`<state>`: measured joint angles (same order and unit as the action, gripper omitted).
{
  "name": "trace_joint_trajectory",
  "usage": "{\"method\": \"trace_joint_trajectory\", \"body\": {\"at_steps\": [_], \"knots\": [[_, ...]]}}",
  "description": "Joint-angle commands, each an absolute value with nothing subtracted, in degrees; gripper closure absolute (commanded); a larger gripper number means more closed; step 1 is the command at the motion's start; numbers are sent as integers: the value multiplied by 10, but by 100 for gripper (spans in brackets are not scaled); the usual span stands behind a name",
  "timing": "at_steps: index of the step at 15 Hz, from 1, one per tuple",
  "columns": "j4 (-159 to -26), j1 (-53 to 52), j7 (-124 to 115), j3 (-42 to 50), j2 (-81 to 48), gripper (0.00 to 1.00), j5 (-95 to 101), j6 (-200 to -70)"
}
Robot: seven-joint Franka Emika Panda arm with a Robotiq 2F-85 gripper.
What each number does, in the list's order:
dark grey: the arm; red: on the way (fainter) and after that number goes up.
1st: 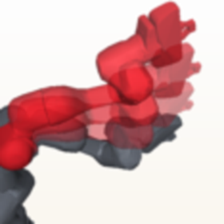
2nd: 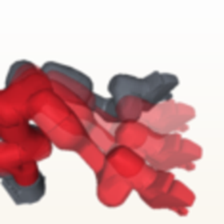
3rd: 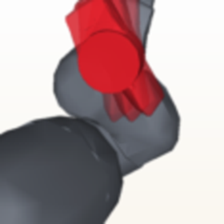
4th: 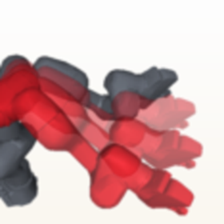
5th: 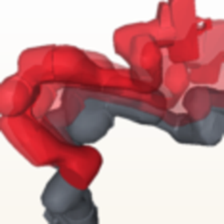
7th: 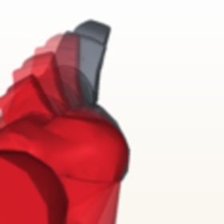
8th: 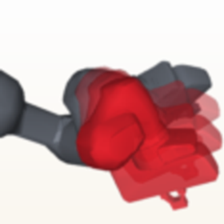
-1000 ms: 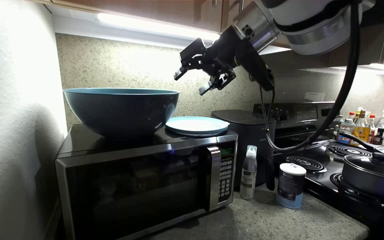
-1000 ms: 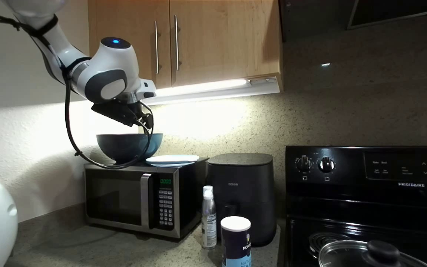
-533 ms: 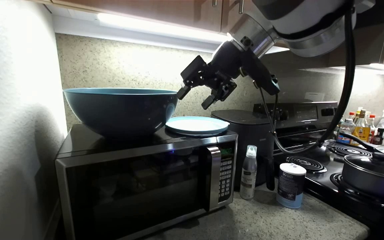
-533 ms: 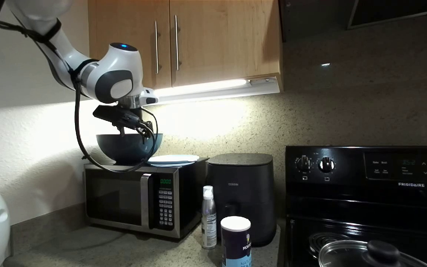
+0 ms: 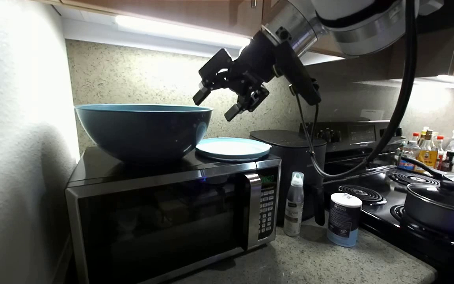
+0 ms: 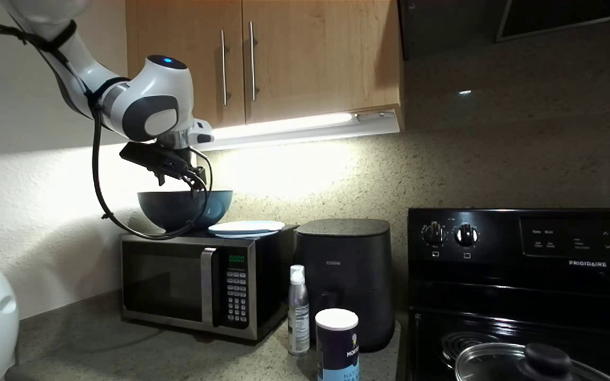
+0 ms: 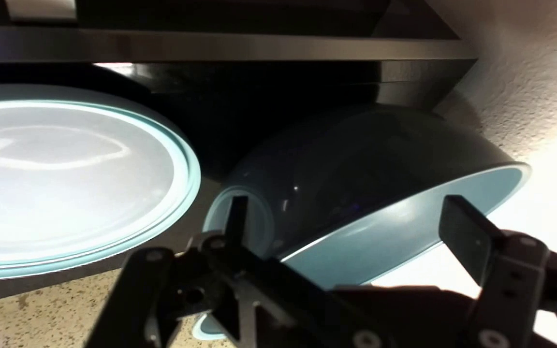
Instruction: Put the bowl on the table.
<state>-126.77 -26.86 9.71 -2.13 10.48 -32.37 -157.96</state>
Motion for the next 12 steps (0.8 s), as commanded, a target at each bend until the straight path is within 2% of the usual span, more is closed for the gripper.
{"method": "trace_joint_trajectory", "body": {"at_steps": [1,12], "knots": [[-1260,-278,111,-18,100,0,-347,-1585],[-1230,-281,116,-11,55,0,-396,-1594]]}}
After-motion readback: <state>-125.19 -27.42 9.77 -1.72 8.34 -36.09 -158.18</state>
